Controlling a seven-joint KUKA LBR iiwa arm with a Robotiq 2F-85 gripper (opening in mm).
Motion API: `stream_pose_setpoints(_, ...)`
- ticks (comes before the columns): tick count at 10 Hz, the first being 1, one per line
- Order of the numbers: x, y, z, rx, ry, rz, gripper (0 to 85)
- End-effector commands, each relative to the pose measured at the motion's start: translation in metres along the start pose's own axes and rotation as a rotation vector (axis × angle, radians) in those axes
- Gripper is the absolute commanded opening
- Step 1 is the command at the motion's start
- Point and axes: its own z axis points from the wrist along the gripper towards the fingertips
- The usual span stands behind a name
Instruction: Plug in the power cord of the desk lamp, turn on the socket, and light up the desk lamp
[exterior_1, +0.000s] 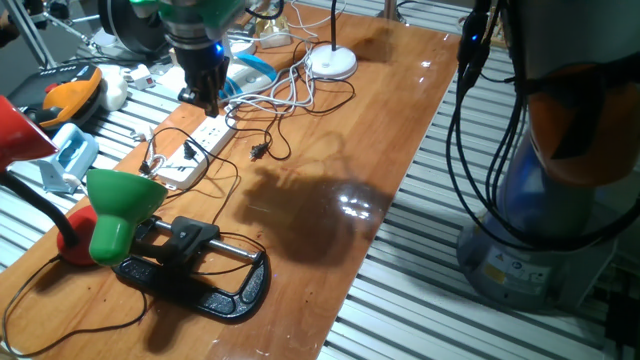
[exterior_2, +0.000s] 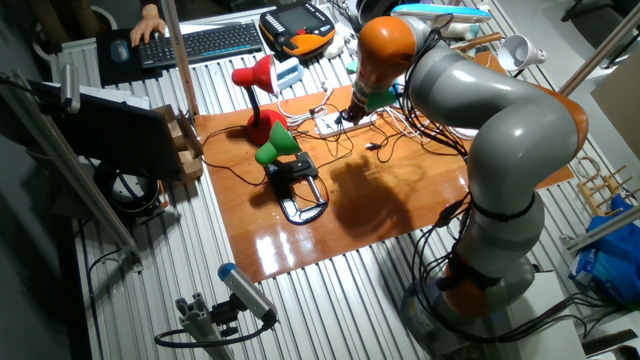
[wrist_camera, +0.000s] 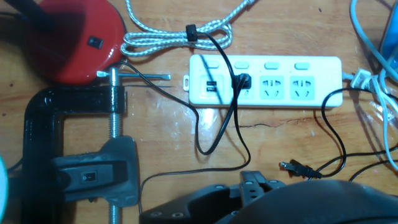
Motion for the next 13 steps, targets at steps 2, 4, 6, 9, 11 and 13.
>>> stream_pose_setpoints(2,0.0,0.0,0.0,-0.005,-0.026,-0.006,0.0)
stream_pose_setpoints(4,0.0,0.0,0.0,0.006,-0.039,-0.023,0.0)
stream_pose_setpoints(6,0.0,0.0,0.0,-0.031,-0.028,-0.083,0.0)
stream_pose_setpoints(9,0.0,0.0,0.0,-0.045,-0.093,-0.125,0.0)
stream_pose_setpoints(11,-0.003,0.003,0.001,-0.037,-0.09,-0.104,0.0)
stream_pose_setpoints(13,-0.012,0.011,0.005,-0.025,-0.088,-0.076,0.0)
